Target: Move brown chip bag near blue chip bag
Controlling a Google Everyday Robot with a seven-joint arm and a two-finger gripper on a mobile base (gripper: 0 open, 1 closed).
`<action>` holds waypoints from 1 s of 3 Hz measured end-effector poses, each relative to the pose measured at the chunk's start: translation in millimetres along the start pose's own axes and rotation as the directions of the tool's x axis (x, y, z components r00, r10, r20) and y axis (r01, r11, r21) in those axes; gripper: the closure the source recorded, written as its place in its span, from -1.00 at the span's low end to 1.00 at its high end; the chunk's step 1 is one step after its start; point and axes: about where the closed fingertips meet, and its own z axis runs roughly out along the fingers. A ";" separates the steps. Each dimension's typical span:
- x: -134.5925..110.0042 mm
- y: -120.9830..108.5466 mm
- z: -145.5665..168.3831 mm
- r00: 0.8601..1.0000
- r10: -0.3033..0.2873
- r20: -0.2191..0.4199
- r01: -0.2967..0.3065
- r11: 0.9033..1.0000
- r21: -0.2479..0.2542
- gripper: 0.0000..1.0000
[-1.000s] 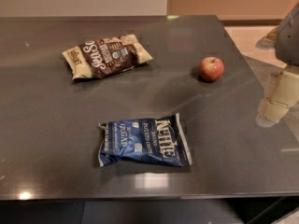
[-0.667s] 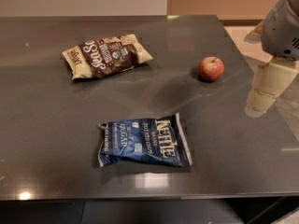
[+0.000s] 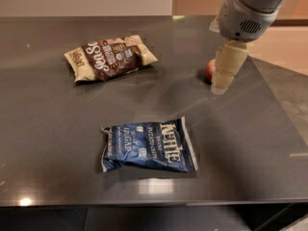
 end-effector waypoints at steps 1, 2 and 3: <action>-35.1 -35.1 29.4 0.999 -0.024 0.029 0.024 1.000 -0.006 -1.00; -64.7 -63.8 59.2 0.999 -0.009 0.053 0.011 1.000 -0.027 -1.00; -88.6 -85.1 91.1 0.996 0.043 0.073 -0.038 0.997 -0.065 -1.00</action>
Offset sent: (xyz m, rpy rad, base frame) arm 0.1276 0.1018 -0.0408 0.0826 0.0533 0.0214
